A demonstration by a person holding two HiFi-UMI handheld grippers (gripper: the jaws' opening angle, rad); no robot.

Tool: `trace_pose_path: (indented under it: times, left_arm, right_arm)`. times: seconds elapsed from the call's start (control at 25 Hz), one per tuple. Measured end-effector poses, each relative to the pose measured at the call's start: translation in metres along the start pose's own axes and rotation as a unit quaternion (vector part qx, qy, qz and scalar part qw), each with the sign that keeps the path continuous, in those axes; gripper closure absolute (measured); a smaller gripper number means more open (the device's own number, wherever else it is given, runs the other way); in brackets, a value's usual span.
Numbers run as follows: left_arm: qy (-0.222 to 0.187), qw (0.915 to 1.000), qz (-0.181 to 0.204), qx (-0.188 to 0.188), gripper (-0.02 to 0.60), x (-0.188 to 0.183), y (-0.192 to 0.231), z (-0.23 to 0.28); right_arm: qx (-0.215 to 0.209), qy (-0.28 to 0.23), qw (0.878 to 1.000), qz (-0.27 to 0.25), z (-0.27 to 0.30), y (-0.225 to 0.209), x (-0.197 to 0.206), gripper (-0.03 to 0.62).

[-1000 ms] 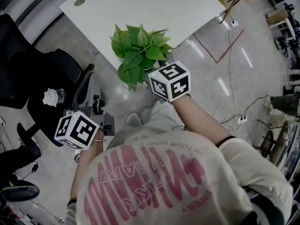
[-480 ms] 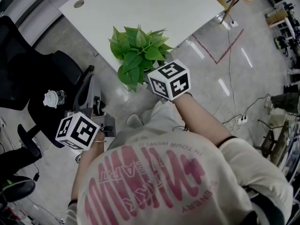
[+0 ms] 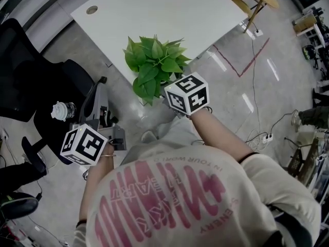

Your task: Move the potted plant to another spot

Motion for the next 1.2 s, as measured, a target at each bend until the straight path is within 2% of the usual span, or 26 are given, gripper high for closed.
trace_pose_path:
  times: [0.32, 0.56, 0.8, 1.08, 1.2]
  left_arm:
    - [-0.004, 1.0000, -0.001, -0.005, 0.578, -0.003, -0.001, -0.001]
    - [-0.001, 1.0000, 0.006, 0.005, 0.578, -0.004, -0.001, 0.001]
    - [-0.001, 0.9998, 0.010, 0.016, 0.578, -0.008, -0.008, 0.001]
    - [-0.001, 0.9989, 0.015, 0.045, 0.578, -0.012, -0.021, 0.006]
    - [0.003, 0.9979, 0.017, 0.063, 0.578, -0.010, -0.029, 0.011]
  right_arm:
    - [-0.006, -0.017, 1.000, 0.011, -0.002, -0.001, -0.004, 0.046]
    - [0.002, -0.017, 1.000, -0.005, -0.004, 0.001, -0.005, 0.046]
    - [0.016, -0.016, 1.000, 0.000, -0.017, 0.001, -0.004, 0.046]
    - [0.039, -0.031, 0.998, 0.026, -0.043, 0.002, 0.001, 0.046]
    - [0.063, -0.039, 0.997, 0.018, -0.058, 0.002, 0.002, 0.046]
Point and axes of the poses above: the fingertips, and each gripper's own axes: z forward along the fingers, y to its left, x out of its underside, the point moved 9 cm from there along -z, backward along the fingers, and after that the axes turned 9 degrees about -x, right-handed, at the moved point
